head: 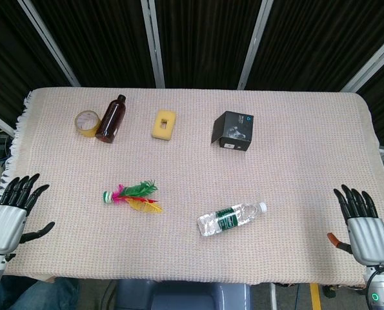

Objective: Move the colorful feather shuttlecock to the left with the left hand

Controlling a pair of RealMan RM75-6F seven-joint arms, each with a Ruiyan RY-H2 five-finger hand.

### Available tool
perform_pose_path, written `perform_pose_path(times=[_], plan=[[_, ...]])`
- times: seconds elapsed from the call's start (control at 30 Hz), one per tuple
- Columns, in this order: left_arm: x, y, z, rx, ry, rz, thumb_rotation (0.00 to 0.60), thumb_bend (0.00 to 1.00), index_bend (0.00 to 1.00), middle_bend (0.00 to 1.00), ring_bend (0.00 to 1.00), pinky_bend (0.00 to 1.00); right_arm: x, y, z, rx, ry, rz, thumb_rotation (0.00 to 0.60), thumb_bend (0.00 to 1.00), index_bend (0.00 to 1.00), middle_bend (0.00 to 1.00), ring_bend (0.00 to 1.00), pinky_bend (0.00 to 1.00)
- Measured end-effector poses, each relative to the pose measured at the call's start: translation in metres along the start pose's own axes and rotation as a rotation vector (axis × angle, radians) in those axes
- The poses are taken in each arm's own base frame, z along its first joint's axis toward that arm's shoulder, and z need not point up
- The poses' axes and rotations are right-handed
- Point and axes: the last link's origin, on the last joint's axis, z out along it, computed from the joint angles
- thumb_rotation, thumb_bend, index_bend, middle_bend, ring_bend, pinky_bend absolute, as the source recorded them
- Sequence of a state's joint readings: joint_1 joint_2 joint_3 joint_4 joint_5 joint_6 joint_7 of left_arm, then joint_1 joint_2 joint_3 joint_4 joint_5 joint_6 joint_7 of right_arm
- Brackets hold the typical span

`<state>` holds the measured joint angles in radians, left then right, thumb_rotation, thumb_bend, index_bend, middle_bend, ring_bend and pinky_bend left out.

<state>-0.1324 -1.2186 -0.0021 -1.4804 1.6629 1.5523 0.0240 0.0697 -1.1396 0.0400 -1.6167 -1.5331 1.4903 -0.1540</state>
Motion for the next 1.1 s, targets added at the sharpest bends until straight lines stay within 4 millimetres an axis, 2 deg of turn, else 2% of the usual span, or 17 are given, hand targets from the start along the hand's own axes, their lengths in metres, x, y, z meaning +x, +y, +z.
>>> perform_pose_path(times=[0.13, 0.3, 0.43, 0.77, 1.1], plan=[[-0.002, 0.0, 0.0, -0.003, -0.008, -0.006, 0.528, 0.17, 0.19, 0.0, 0.0, 0.0, 0.002, 0.0, 0.001, -0.003, 0.006, 0.006, 0.6, 0.11, 0.0, 0.0, 0.0, 0.0], [-0.009, 0.002, 0.003, -0.002, -0.032, -0.019, 0.527, 0.18, 0.32, 0.0, 0.0, 0.0, 0.002, 0.001, 0.0, 0.001, 0.006, 0.015, 0.6, 0.11, 0.0, 0.0, 0.0, 0.0], [-0.02, 0.014, 0.008, -0.037, -0.019, -0.061, 0.53, 0.27, 0.4, 0.0, 0.0, 0.0, 0.002, 0.0, 0.002, 0.01, -0.005, 0.027, 0.6, 0.11, 0.0, 0.0, 0.0, 0.0], [-0.056, 0.062, 0.042, -0.143, 0.035, -0.075, 0.527, 0.3, 0.42, 0.0, 0.0, 0.0, -0.001, -0.006, 0.007, 0.063, -0.048, 0.056, 0.6, 0.11, 0.0, 0.0, 0.0, 0.0], [-0.099, 0.106, 0.074, -0.161, -0.014, -0.137, 0.528, 0.3, 0.41, 0.0, 0.0, 0.0, 0.0, -0.002, 0.008, 0.073, -0.081, 0.074, 0.6, 0.11, 0.0, 0.0, 0.0, 0.0]])
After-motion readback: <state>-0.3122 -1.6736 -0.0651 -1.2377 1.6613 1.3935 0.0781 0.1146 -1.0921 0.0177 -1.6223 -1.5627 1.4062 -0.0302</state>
